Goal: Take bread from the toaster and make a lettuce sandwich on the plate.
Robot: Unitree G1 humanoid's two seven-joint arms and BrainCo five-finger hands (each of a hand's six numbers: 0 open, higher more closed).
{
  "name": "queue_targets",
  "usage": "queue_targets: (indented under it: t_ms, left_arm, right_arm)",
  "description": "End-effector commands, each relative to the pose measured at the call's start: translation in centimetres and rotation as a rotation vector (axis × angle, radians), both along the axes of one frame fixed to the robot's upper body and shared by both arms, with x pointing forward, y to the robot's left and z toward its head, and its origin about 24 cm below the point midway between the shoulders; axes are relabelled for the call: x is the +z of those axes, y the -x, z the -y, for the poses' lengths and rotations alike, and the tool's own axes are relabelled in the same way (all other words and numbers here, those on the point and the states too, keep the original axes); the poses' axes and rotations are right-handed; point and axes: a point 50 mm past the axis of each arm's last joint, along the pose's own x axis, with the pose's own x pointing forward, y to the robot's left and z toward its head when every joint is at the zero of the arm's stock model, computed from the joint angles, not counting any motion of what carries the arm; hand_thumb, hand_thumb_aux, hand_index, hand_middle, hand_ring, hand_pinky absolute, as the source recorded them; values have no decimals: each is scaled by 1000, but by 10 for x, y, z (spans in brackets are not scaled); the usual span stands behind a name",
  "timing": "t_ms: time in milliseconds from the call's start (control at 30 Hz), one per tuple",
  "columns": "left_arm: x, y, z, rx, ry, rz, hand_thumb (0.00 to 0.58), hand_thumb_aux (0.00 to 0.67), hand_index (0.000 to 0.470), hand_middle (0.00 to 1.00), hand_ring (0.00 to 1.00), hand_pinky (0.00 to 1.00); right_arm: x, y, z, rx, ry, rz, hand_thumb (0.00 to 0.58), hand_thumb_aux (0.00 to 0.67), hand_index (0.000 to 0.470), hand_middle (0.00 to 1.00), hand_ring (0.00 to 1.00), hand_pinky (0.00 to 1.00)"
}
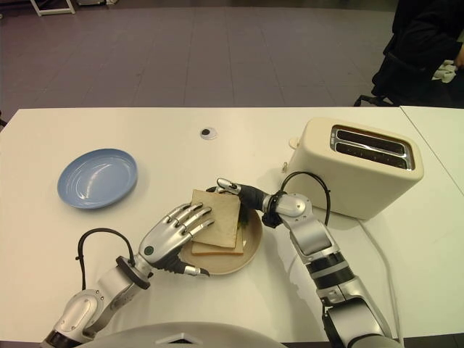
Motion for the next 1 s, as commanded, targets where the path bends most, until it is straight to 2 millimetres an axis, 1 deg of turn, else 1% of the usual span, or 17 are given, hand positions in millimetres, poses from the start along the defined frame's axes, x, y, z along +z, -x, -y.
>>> queue_targets:
  t_ms: [33, 67, 200, 367, 400, 467, 533, 600, 667, 700, 767, 833, 900, 967, 1000]
  left_arm:
    - [-38, 20, -7, -42, -212, -167, 18, 11, 7, 0, 0, 0]
    - [-39, 21, -7, -48, -225, -154, 0, 0, 0, 0, 0, 0]
    - [-36, 22, -5, -61, -245, -106, 0, 0, 0, 0, 0, 0]
    - [-34, 24, -5, -67, -263, -63, 0, 0, 0, 0, 0, 0]
    - [-35, 25, -5, -67, -266, -67, 9, 5, 4, 0, 0, 0]
    - [-37, 24, -5, -64, -270, -74, 0, 0, 0, 0, 0, 0]
    - [-37, 22, -7, -63, -266, -70, 0, 0, 0, 0, 0, 0]
    - [-33, 18, -8, -45, -236, -45, 0, 0, 0, 0, 0, 0]
    - [-14, 10, -9, -9, -95, 19, 0, 0, 0, 0, 0, 0]
    - [0, 8, -8, 7, 15, 60, 0, 0, 0, 0, 0, 0]
    - [40, 6, -6, 15, 329, 136, 0, 0, 0, 0, 0, 0]
    - [73, 12, -11, -22, 589, 145, 0, 0, 0, 0, 0, 0]
    - [89, 18, -20, -60, 706, 89, 0, 0, 0, 0, 0, 0]
    - [96, 22, -34, -56, 738, 30, 0, 0, 0, 0, 0, 0]
    - [95, 23, -41, -44, 725, -5, 0, 0, 0, 0, 0, 0]
  right_arm:
    - [36, -7, -7, -21, -122, 146, 0, 0, 0, 0, 0, 0]
    - [41, -9, -6, -43, -141, 166, 0, 0, 0, 0, 0, 0]
    - [56, -15, -2, -113, -222, 223, 0, 0, 0, 0, 0, 0]
    - [65, -13, -7, -117, -290, 257, 0, 0, 0, 0, 0, 0]
    - [67, -11, -8, -109, -306, 264, 0, 0, 0, 0, 0, 0]
    - [72, -7, -10, -79, -331, 284, 0, 0, 0, 0, 0, 0]
    - [78, 2, -9, -34, -335, 339, 0, 0, 0, 0, 0, 0]
    - [83, 11, -5, 20, -323, 407, 0, 0, 0, 0, 0, 0]
    - [84, 23, 7, 70, -235, 533, 0, 0, 0, 0, 0, 0]
    - [85, 29, 14, 90, -188, 585, 0, 0, 0, 0, 0, 0]
    - [87, 39, 34, 121, -86, 677, 0, 0, 0, 0, 0, 0]
    - [92, 49, 57, 146, -27, 711, 0, 0, 0, 0, 0, 0]
    - [96, 61, 75, 199, 25, 698, 0, 0, 0, 0, 0, 0]
    - [96, 74, 87, 278, 70, 655, 0, 0, 0, 0, 0, 0]
    - [93, 78, 90, 315, 92, 624, 0, 0, 0, 0, 0, 0]
